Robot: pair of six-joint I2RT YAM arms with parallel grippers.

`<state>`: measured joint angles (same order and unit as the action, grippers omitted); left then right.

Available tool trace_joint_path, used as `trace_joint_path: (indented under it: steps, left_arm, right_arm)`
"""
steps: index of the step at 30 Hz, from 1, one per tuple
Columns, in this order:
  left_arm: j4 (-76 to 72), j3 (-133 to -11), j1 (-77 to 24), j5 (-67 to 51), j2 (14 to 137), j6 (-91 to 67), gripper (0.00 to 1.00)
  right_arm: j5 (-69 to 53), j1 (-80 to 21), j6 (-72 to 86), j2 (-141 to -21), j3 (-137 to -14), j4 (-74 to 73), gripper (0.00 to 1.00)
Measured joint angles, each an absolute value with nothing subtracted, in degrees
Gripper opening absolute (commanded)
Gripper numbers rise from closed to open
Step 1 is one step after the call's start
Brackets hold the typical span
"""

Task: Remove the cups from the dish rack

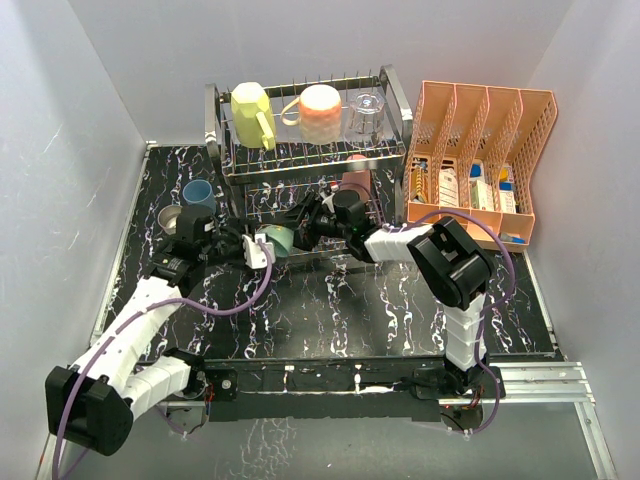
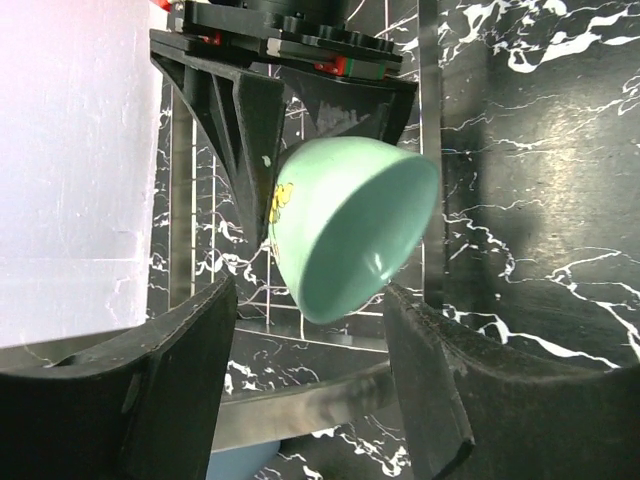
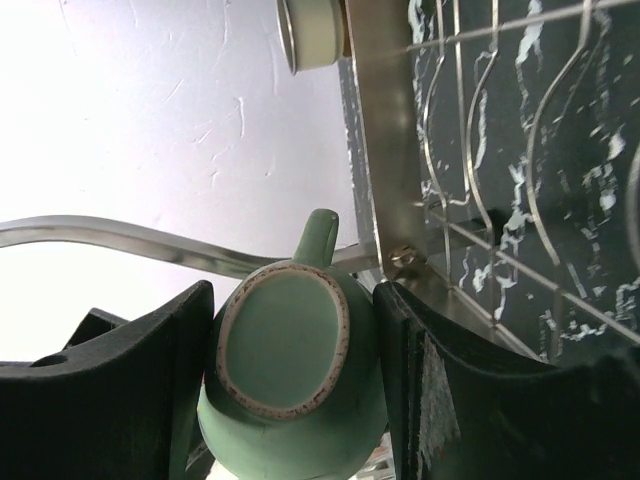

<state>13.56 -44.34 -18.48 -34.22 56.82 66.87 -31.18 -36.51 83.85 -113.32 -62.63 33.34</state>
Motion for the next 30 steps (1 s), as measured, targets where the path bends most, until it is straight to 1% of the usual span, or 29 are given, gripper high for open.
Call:
trace_joint_path:
  steps: [3,6,9,11,12,15,19,22,23,27,29,30]
  left_arm:
    - [12.19,-44.34,-19.09,-33.3,57.82,67.48,0.55]
    - [11.97,-44.34,-19.84,-32.75,57.89,67.68,0.47]
    - [11.2,-44.1,-20.88,-31.97,57.74,66.92,0.32]
    - [9.82,-43.97,-21.28,-31.18,57.19,66.37,0.26]
    - [9.34,-43.97,-21.41,-30.72,56.82,66.08,0.21]
    - [8.16,-43.77,-21.85,-29.41,56.03,65.89,0.0]
    - [7.33,-43.68,-22.13,-28.32,55.44,63.66,0.0]
    - [8.54,-44.18,-22.37,-28.86,55.07,61.36,0.0]
    - [10.26,-45.01,-22.63,-29.41,55.07,60.51,0.0]
    - [20.38,-51.33,-23.18,-30.94,55.79,56.16,0.0]
    - [26.72,-55.29,-23.14,-29.52,56.95,53.3,0.0]
    - [29.61,-56.97,-22.98,-28.47,57.54,52.1,0.0]
  right_arm:
    - [-31.44,-37.47,86.3,-112.92,-61.95,35.03,0.08]
    - [-31.44,-38.68,88.66,-111.63,-60.34,36.77,0.08]
    - [-31.38,-39.88,90.41,-110.06,-59.33,37.98,0.08]
    - [-31.11,-40.51,91.26,-109.49,-59.29,38.13,0.08]
    - [-30.98,-40.8,91.92,-109.45,-59.29,38.46,0.08]
    - [-30.87,-41.08,94.48,-109.16,-59.29,38.94,0.08]
    - [-28.75,-41.21,94.63,-108.16,-58.46,39.29,0.23]
    - [-27.35,-41.43,94.65,-105.67,-55.7,39.18,0.36]
    - [-26.83,-41.69,94.78,-104.33,-54.24,39.11,0.39]
    - [-24.08,-42.76,92.79,-98.76,-50.78,37.19,0.61]
    - [-22.74,-42.92,89.86,-95.98,-50.54,35.42,0.68]
    - [-21.63,-42.92,88.16,-94.35,-50.54,34.09,0.74]
